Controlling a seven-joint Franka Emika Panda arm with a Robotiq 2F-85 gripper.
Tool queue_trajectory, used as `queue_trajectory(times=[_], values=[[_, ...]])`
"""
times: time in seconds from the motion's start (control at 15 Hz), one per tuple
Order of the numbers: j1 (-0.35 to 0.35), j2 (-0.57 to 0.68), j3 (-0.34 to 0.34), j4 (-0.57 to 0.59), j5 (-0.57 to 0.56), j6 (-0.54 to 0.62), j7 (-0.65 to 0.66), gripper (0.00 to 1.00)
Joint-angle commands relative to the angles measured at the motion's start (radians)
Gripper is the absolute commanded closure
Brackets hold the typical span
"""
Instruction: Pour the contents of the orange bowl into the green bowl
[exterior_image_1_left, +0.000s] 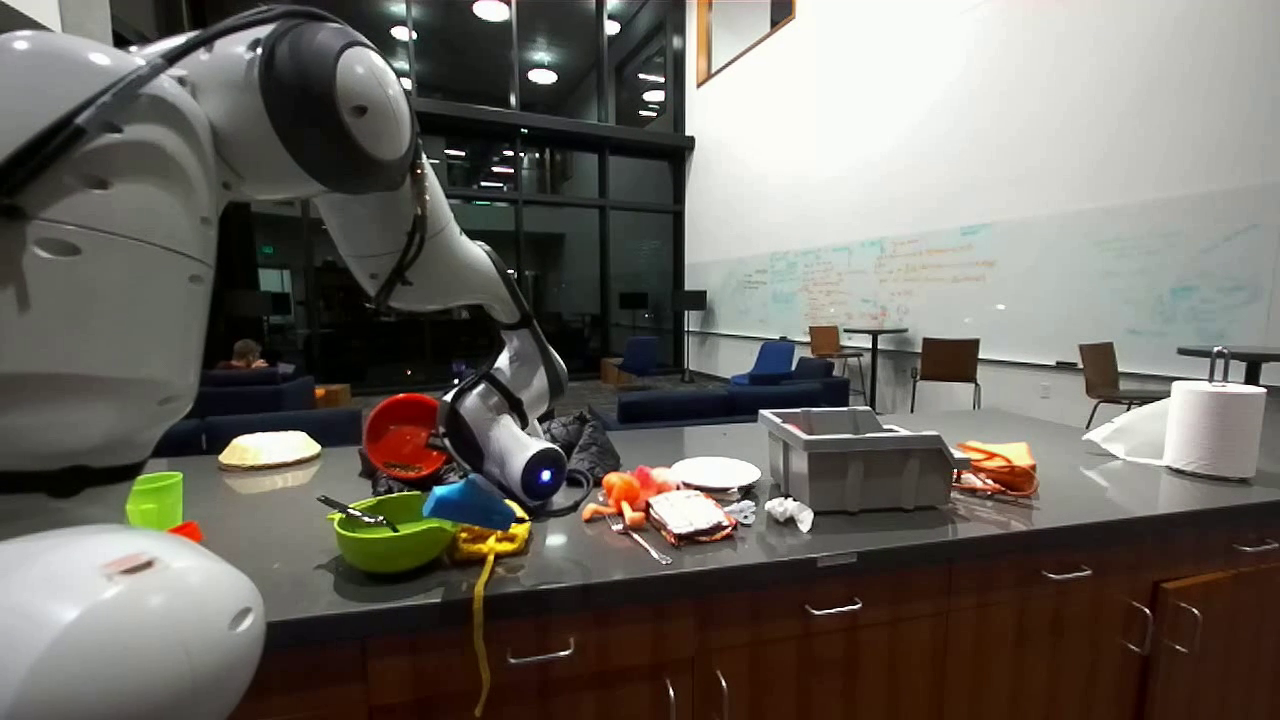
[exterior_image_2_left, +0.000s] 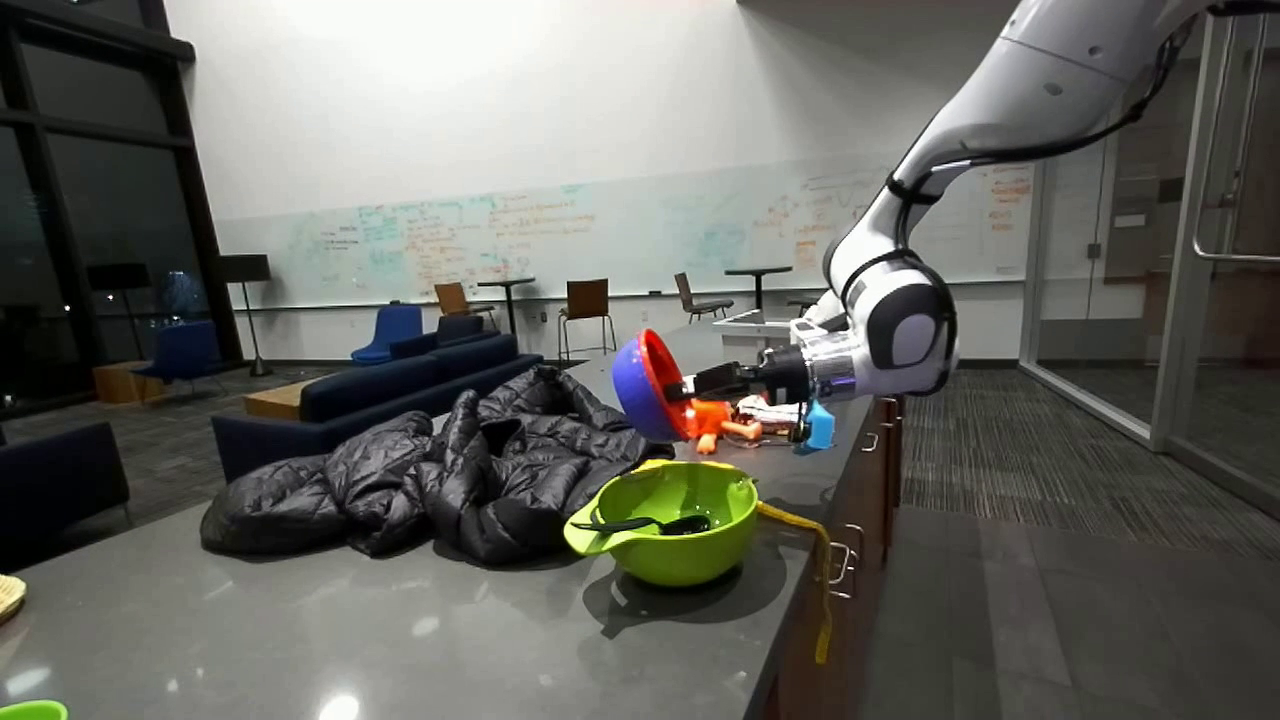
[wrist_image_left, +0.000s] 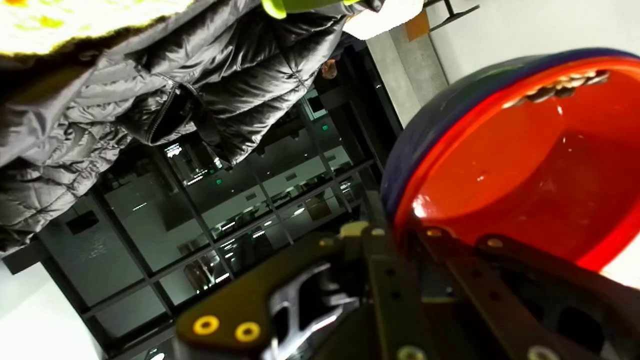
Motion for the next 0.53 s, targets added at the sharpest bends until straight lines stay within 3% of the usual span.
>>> queue_trajectory(times=[0.0,0.47], values=[[0.021,0.001,-0.001,-0.007,-0.008,-0.01,0.015,0.98],[0.039,0.04,0.004,-0.022,-0.004,-0.075,0.007,0.98]])
